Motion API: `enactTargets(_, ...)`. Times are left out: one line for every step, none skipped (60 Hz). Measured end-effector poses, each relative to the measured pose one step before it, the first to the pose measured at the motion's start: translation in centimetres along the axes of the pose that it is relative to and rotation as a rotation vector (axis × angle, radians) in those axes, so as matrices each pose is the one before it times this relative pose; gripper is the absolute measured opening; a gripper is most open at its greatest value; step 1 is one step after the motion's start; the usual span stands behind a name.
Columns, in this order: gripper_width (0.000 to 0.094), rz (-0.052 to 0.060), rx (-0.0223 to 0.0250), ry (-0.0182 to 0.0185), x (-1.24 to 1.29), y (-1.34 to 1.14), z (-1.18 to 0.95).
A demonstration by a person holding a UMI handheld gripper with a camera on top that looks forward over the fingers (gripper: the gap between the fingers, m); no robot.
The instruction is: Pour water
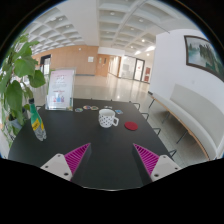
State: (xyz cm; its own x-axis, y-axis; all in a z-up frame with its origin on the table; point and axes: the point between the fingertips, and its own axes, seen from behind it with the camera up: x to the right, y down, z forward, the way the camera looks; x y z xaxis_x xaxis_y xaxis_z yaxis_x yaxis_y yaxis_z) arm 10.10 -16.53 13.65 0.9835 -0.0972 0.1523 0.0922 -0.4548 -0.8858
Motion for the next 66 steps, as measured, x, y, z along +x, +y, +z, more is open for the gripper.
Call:
enactTargets(0.0853,-0.0038,-0.00214,0.00205,-0.331,-0.167,-0.403)
enactTargets(0.0851,-0.0032,-0.00124,0.00037,-0.024,0.072,-0.065)
enactTargets(0.0853,-0.0037,-0.00086,0.00116,0.01,0.062,-0.072)
enactTargets(0.0851,-0.0042,-0.00066,0.00175,-0.015,0.078,-0.1)
enactTargets(0.0852,-0.0043,-0.00081,0.00234,-0.028,0.12,-0.156)
enactTargets(0.0852,-0.0047,-0.0008,0.00238,0.025,0.101,-0.113)
enactTargets(0.0852,-0.0045,-0.00036,0.00291,0.013,0.134,-0.127)
enactTargets(0.0852,-0.0044,-0.00091,0.00291,-0.014,0.154,-0.134)
enactTargets(0.0853,-0.0042,-0.00262,0.00155,0.008,0.285,0.012)
enactTargets(0.0853,-0.0039,-0.00196,0.00117,-0.126,0.179,-0.092)
enactTargets(0.0853,-0.0044,-0.00146,-0.00025,-0.169,0.223,-0.149)
enactTargets(0.0852,-0.0037,-0.00131,-0.00077,-0.202,0.211,-0.158)
enactTargets(0.0852,-0.0025,-0.00078,-0.00113,-0.235,0.217,-0.176)
enactTargets(0.0851,-0.0012,-0.00142,-0.0005,-0.228,0.243,-0.168)
enactTargets(0.0853,0.0005,-0.00104,-0.00055,-0.261,0.265,-0.151)
enactTargets(0.0852,0.0015,-0.00062,-0.00212,-0.342,0.252,-0.185)
enactTargets(0.0854,0.0017,-0.00064,-0.00364,-0.371,0.244,-0.205)
enactTargets(0.0853,0.0014,-0.00057,-0.00494,-0.476,0.231,-0.214)
enactTargets(0.0854,0.0009,0.00105,-0.00583,-0.545,0.171,-0.201)
enactTargets(0.0855,0.0004,0.00251,-0.00713,-0.608,0.126,-0.21)
enactTargets(0.0855,-0.0002,0.00286,-0.0074,-0.619,0.114,-0.192)
enactTargets(0.0855,-0.0001,0.00287,-0.008,-0.634,0.07,-0.166)
enactTargets(0.0855,0.0001,0.00354,-0.00857,-0.706,0.046,-0.14)
enactTargets(0.0856,-0.0001,0.0048,-0.01014,-0.794,0.037,-0.079)
enactTargets(0.0857,-0.0001,0.0054,-0.01164,-0.863,-0.004,-0.073)
enactTargets(0.0857,-0.0003,0.00565,-0.01309,-0.947,-0.034,-0.038)
enactTargets(0.0856,-0.0006,0.00578,-0.01429,-1.034,-0.08,0.011)
enactTargets(0.0857,-0.0016,0.00601,-0.01564,-1.046,-0.114,0.088)
enactTargets(0.0859,-0.0029,0.00623,-0.01648,-1.104,-0.149,0.133)
enactTargets(0.0861,-0.0041,0.00737,-0.01737,-0.857,0.048,0.308)
enactTargets(0.0864,-0.0045,0.00509,-0.01331,-1.344,-0.368,0.107)
enactTargets(0.086,-0.0037,0.0072,-0.01529,-0.847,0.008,0.354)
enactTargets(0.0854,-0.0026,0.00515,-0.01195,-1.061,-0.185,0.376)
enactTargets(0.0855,-0.0017,0.00341,-0.01281,-1.102,-0.151,0.437)
enactTargets(0.0854,0.0,0.00386,-0.01247,-1.089,-0.18,0.435)
enactTargets(0.0855,0.0008,0.00449,-0.01225,-1.05,-0.21,0.464)
enactTargets(0.0854,0.0022,0.00453,-0.01168,-1.014,-0.222,0.492)
enactTargets(0.0853,0.003,0.00458,-0.01038,-1.033,-0.263,0.576)
enactTargets(0.0854,0.0034,0.00545,-0.0093,-1.023,-0.234,0.564)
enactTargets(0.0855,0.0033,0.00631,-0.00843,-0.982,-0.292,0.568)
enactTargets(0.0854,0.0022,0.00658,-0.00806,-0.915,-0.287,0.619)
enactTargets(0.0853,0.0012,0.00587,-0.00742,-0.837,-0.251,0.562)
enactTargets(0.0852,-0.0001,0.0061,-0.00633,-0.806,-0.218,0.652)
enactTargets(0.0854,-0.001,0.00613,-0.00467,-0.749,-0.26,0.685)
enactTargets(0.0852,-0.0018,0.00613,-0.00372,-0.696,-0.268,0.706)
enactTargets(0.0852,-0.0023,0.00506,-0.00225,-0.656,-0.243,0.708)
enactTargets(0.0854,-0.0028,0.00494,-0.00128,-0.534,-0.21,0.797)
enactTargets(0.0853,-0.0028,0.00491,-0.00052,-0.494,-0.208,0.665)
enactTargets(0.0854,-0.0018,0.00483,0.00015,-0.425,-0.193,0.689)
enactTargets(0.0853,-0.0009,0.00355,0.00156,-0.345,-0.144,0.697)
enactTargets(0.0856,0.0008,0.00268,0.00256,-0.324,-0.128,0.675)
enactTargets(0.0854,0.0021,0.0028,0.00223,-0.251,-0.098,0.694)
enactTargets(0.0856,0.0029,0.00276,0.0023,-0.219,-0.106,0.671)
enactTargets(0.0853,0.0036,0.00262,0.0018,-0.257,-0.138,0.611)
enactTargets(0.0853,0.0034,0.00146,0.00151,-0.148,-0.132,0.56)
enactTargets(0.0854,0.0029,0.00065,0.00174,-0.184,-0.082,0.565)
enactTargets(0.0854,0.0028,0.00141,0.0035,-0.074,-0.094,0.502)
enactTargets(0.0856,0.0038,0.00453,0.00468,-0.113,-0.173,0.569)
enactTargets(0.0855,0.0027,0.0039,0.00468,-0.038,-0.163,0.509)
enactTargets(0.0852,0.0017,0.00367,0.00357,-0.052,-0.128,0.494)
enactTargets(0.0848,0.0001,0.00407,0.00303,-0.095,-0.11,0.426)
enactTargets(0.0848,-0.0002,0.00445,0.00438,-0.021,-0.144,0.438)
enactTargets(0.0843,-0.0009,0.00423,0.00472,-0.021,-0.089,0.427)
enactTargets(0.0831,-0.0005,0.00304,0.00451,-0.017,-0.058,0.465)
enactTargets(0.0822,-0.0007,0.00237,0.00423,0.013,-0.041,0.394)
enactTargets(0.0808,0.0001,0.00334,0.00067,0.428,0.216,-0.302)
